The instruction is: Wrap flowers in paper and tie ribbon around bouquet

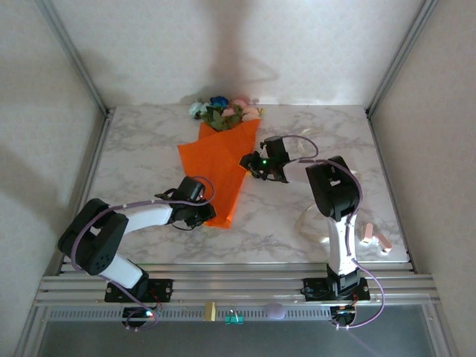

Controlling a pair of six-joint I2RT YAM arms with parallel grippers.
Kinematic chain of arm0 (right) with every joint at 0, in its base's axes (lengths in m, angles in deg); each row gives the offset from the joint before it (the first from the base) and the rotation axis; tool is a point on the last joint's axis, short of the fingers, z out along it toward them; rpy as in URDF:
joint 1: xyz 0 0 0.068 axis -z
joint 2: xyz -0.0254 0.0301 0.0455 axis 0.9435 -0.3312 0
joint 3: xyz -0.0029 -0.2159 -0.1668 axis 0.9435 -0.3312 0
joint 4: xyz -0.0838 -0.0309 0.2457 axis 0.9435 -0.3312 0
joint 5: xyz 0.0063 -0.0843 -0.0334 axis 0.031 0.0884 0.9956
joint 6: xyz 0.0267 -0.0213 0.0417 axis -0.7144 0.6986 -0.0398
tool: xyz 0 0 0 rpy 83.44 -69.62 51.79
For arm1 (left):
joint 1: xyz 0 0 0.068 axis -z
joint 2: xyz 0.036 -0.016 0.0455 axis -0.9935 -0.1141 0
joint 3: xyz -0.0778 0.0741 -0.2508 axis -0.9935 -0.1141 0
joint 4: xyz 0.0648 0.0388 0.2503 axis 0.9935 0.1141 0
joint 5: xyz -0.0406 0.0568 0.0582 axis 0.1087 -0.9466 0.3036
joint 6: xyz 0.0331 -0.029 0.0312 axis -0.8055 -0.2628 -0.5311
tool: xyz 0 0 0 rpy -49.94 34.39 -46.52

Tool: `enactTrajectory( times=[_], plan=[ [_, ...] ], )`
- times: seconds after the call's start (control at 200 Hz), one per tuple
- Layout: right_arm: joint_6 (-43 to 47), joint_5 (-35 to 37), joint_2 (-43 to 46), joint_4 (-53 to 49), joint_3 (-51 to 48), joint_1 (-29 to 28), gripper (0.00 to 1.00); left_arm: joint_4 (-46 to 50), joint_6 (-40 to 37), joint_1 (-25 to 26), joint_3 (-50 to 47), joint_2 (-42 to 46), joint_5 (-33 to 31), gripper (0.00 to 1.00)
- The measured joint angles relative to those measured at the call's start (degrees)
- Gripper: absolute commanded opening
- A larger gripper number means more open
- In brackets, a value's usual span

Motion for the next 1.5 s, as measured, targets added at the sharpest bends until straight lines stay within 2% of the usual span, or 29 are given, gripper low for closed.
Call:
enactTrajectory(
  times=[0.04,0.135,0.14,0.185,0.215,0.29,0.375,0.41,0.485,0.606,0.626,0.661,0.716,0.761,0.896,0.946,1.021,1.051,1.266,1.426,1.497],
  plan=[
    [-0.48,0.52,-0.28,0.35,0.70,0.26,0.00,0.09,-0.13,0.00,0.07,0.00,0.00,0.20],
    [-0.61,0.83,-0.92,0.59,1.49,0.79,0.00,0.15,-0.17,0.00,0.28,-0.09,0.02,0.20],
    [-0.61,0.83,-0.92,0.57,1.49,0.81,0.00,0.15,-0.17,0.00,0.28,-0.09,0.02,0.20],
    [-1.22,0.96,-1.18,0.57,1.51,0.94,0.25,0.26,-0.22,0.00,0.39,-0.31,0.04,0.20],
    [-1.16,1.27,-1.46,0.81,1.57,0.98,0.33,0.44,-0.26,0.00,0.57,-0.46,0.04,0.20],
    [-1.99,1.42,-2.25,1.64,2.05,1.42,0.37,0.59,-0.42,0.00,0.76,-0.55,0.22,0.20],
    [-2.19,2.27,-3.19,2.05,3.98,1.88,0.36,0.61,-0.42,0.00,0.81,-0.55,0.24,0.20],
    [-2.25,2.36,-3.76,2.10,4.83,2.05,0.30,0.81,-0.46,0.00,0.90,-0.55,0.24,0.20],
    [-2.43,3.06,-4.79,2.05,5.95,2.38,0.00,1.18,-0.66,0.00,1.20,-0.66,0.24,0.20],
    [-3.19,3.72,-5.57,2.03,6.34,2.58,0.00,2.03,-0.87,0.00,1.84,-0.81,0.20,0.20],
    [-3.26,3.72,-5.62,2.05,6.34,2.58,0.05,2.14,-0.90,0.00,1.92,-0.83,0.20,0.20],
    [-3.58,3.82,-5.62,2.03,6.34,2.58,0.20,2.40,-1.03,0.00,2.08,-0.92,0.20,0.20],
    [-3.58,4.09,-5.62,2.10,6.36,2.58,0.33,2.78,-1.09,0.00,2.29,-0.92,0.20,0.21],
    [-4.11,3.96,-5.62,2.82,6.58,2.69,0.37,3.17,-1.29,0.00,2.60,-0.98,0.17,0.24],
    [-4.28,5.86,-6.01,3.32,7.85,2.97,0.38,6.08,-1.66,0.00,4.66,-1.09,-0.26,0.37],
    [-4.66,5.90,-6.32,3.39,8.09,3.10,0.33,8.26,-1.60,-0.07,5.88,-1.07,-1.16,0.38],
    [-5.25,6.71,-6.71,3.54,8.50,3.17,0.07,11.17,-1.70,-0.70,7.69,-0.90,-2.05,0.37],
    [-5.25,6.78,-6.97,3.61,8.55,3.19,0.00,11.93,-1.70,-1.20,8.33,-0.76,-2.27,0.37],
    [-6.45,7.61,-7.96,4.00,8.55,3.19,0.00,12.92,-2.80,-6.10,12.70,-2.16,-2.64,0.36],
    [-6.67,7.50,-7.96,4.66,8.55,3.19,0.25,11.43,-3.34,-6.60,14.56,-7.82,-2.58,0.32],
    [-7.02,7.32,-7.96,5.44,8.90,3.17,0.31,11.17,-3.63,-6.71,14.62,-9.51,-2.36,0.30]
  ],
)
